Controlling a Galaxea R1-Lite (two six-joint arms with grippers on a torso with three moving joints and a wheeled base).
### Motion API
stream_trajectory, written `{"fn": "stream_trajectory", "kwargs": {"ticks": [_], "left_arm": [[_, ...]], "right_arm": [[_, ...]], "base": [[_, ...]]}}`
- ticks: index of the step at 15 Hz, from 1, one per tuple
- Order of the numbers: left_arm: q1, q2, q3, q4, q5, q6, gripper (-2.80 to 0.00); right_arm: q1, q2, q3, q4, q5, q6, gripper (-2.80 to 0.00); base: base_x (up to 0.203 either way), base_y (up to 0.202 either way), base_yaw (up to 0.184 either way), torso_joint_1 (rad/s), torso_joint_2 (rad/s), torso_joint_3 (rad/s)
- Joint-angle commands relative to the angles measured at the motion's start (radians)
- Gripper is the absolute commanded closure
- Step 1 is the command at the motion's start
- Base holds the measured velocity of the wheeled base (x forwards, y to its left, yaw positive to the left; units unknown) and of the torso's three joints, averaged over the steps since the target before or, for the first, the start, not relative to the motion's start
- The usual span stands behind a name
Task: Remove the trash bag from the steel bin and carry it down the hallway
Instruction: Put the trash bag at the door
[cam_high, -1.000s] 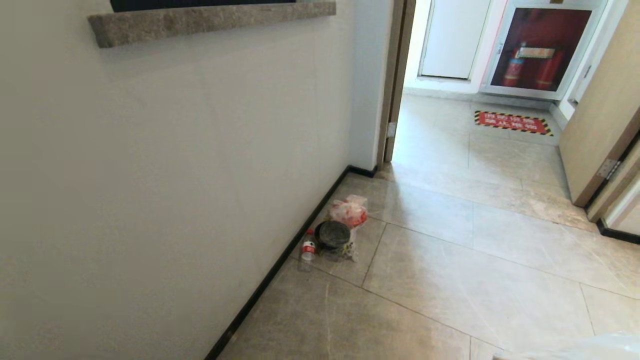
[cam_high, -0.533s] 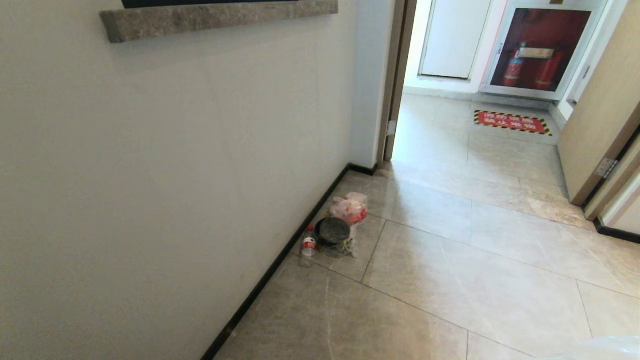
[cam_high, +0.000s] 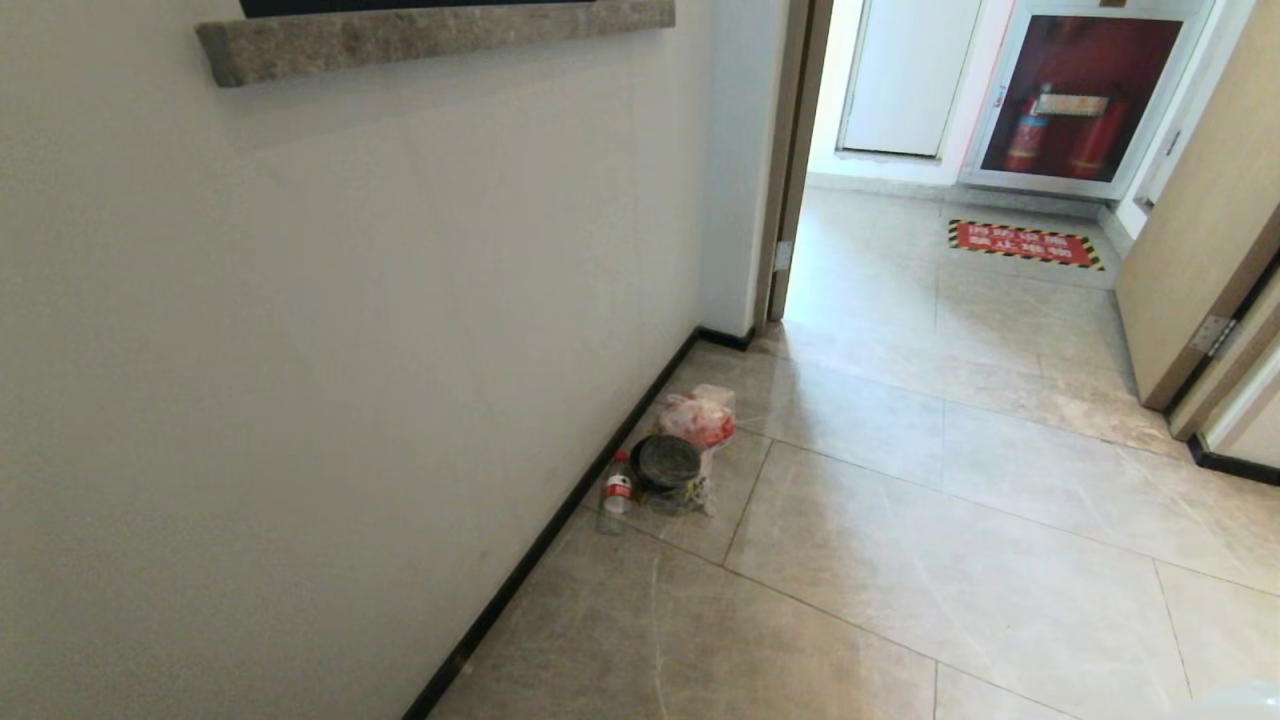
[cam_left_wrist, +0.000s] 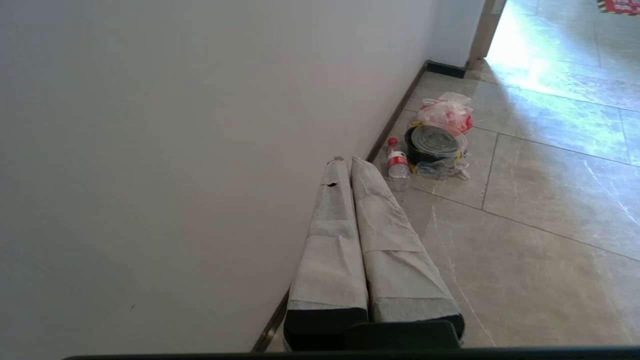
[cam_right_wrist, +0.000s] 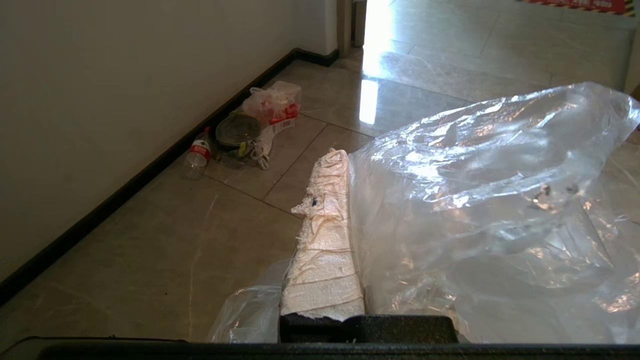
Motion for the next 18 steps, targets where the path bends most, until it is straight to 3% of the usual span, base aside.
{"fn": "stream_trajectory", "kwargs": {"ticks": [1, 5, 18], "left_arm": [[0.0, 0.0, 0.002, 0.0, 0.001, -0.001, 0.0], [0.0, 0.0, 0.002, 0.0, 0.001, -0.001, 0.0], [0.0, -0.001, 0.002, 0.0, 0.001, -0.001, 0.0]], "right_arm": [[0.001, 0.0, 0.002, 0.0, 0.001, 0.005, 0.0], [0.001, 0.0, -0.003, 0.014, -0.001, 0.006, 0.0], [0.001, 0.0, -0.002, 0.007, -0.001, 0.006, 0.0]], "base": [[0.0, 0.0, 0.0, 0.0, 0.0, 0.0], [0.003, -0.001, 0.024, 0.001, 0.0, 0.0], [0.001, -0.008, 0.171, 0.001, 0.0, 0.002]]}}
